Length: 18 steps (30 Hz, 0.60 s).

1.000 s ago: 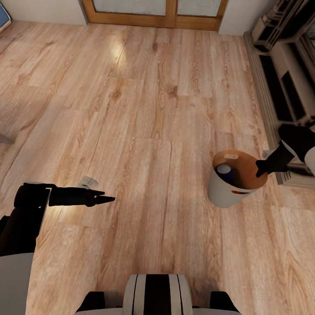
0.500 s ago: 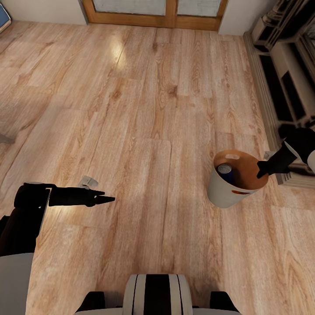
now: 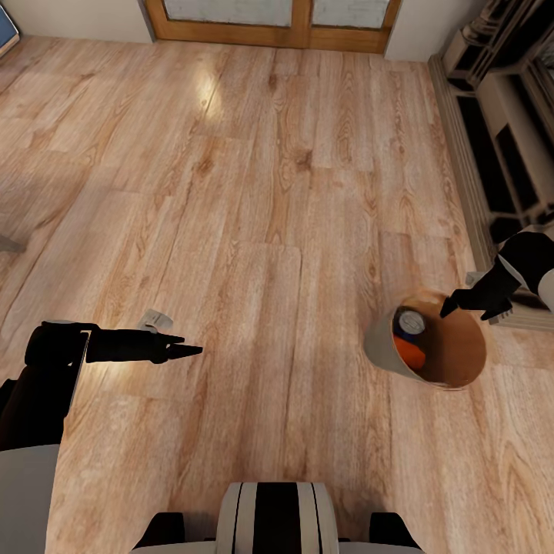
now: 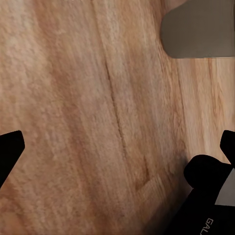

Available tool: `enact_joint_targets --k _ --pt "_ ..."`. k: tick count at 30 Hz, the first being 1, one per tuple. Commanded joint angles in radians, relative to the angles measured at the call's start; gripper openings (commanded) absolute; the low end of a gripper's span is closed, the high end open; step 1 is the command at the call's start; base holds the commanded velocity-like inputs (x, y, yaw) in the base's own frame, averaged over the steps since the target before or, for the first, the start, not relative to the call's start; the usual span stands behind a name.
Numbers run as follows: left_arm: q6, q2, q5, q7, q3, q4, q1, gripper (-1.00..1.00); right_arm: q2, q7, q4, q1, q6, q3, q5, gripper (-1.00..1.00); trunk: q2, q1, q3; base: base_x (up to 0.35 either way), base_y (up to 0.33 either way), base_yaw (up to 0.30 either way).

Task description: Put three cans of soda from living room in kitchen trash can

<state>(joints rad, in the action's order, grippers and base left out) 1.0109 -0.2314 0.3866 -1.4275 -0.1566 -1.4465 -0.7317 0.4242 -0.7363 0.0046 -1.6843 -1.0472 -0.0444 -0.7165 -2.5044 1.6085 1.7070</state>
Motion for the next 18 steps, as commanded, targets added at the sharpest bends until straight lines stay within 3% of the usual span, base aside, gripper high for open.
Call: enact_joint_targets --k 1,18 --pt "0.000 0.000 0.000 0.000 0.000 0.000 0.000 1.00 0.000 0.000 0.000 0.000 0.000 0.000 0.000 1.00 0.000 0.000 0.000 0.000 0.000 0.000" --pt "0.000 0.000 0.000 -0.001 0.000 0.000 0.000 1.00 0.005 0.000 0.005 0.000 0.000 0.000 0.000 1.00 0.000 0.000 0.000 0.000 0.000 0.000"
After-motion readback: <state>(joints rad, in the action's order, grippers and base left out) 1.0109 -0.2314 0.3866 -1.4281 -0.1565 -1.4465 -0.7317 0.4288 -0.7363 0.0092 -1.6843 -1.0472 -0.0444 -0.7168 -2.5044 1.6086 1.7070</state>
